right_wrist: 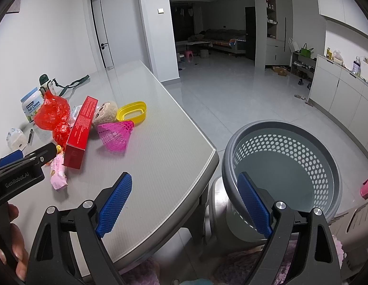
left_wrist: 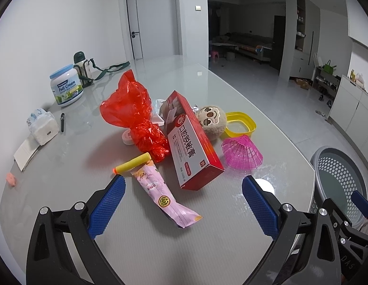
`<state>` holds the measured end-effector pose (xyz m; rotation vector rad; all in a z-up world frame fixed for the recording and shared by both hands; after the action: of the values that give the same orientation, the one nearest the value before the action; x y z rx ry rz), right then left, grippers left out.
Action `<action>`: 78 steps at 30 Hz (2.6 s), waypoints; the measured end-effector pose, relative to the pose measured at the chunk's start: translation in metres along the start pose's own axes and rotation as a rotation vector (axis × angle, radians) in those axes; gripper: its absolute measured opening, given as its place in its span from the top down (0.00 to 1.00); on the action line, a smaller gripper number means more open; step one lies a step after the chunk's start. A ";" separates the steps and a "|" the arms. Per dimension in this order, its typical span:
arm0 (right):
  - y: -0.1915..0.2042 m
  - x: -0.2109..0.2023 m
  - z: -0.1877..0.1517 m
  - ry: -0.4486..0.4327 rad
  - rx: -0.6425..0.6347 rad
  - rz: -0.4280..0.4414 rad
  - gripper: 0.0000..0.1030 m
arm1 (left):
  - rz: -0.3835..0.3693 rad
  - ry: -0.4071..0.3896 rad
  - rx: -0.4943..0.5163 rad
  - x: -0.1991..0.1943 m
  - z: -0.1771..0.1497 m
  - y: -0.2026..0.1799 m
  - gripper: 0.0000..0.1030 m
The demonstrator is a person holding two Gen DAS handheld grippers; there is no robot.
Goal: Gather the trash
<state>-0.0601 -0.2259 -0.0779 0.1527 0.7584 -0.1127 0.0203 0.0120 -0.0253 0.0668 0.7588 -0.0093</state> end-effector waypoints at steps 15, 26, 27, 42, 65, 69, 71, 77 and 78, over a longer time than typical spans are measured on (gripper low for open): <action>0.001 0.000 0.000 -0.003 0.001 0.001 0.16 | 0.001 0.000 0.000 0.000 -0.001 -0.001 0.06; 0.001 0.000 0.000 -0.005 -0.001 0.004 0.16 | 0.002 0.002 -0.003 0.000 -0.003 -0.001 0.06; 0.001 0.000 0.000 -0.006 0.000 0.007 0.16 | 0.003 0.003 -0.005 0.000 -0.003 0.000 0.06; 0.027 0.041 0.016 0.033 -0.032 0.133 0.16 | 0.113 -0.001 -0.081 0.013 0.002 0.060 0.06; 0.078 0.127 0.057 0.156 -0.080 0.120 0.16 | 0.116 0.041 -0.112 0.051 0.008 0.085 0.06; 0.060 0.133 0.061 0.151 -0.058 0.043 0.16 | 0.108 0.044 -0.107 0.056 0.008 0.085 0.06; 0.048 0.135 0.063 0.155 -0.027 0.030 0.16 | 0.106 0.041 -0.107 0.057 0.009 0.085 0.06; 0.020 0.131 0.066 0.145 0.001 0.000 0.16 | 0.093 0.047 -0.112 0.062 0.008 0.087 0.06; 0.018 0.128 0.064 0.146 0.003 0.009 0.16 | 0.092 0.046 -0.113 0.062 0.008 0.087 0.06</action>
<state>0.0779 -0.2258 -0.1189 0.1682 0.9028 -0.0949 0.0735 0.0992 -0.0573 -0.0059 0.8007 0.1230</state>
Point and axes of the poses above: each gripper's, at about its wrist camera, not at the fingertips, and x roughly the way its jaws point, y to its left, z to its top, the point moved 3 cm from there along x, roughly the way its jaws point, and after that the axes turned 2 degrees about y, right-handed, at the moved point
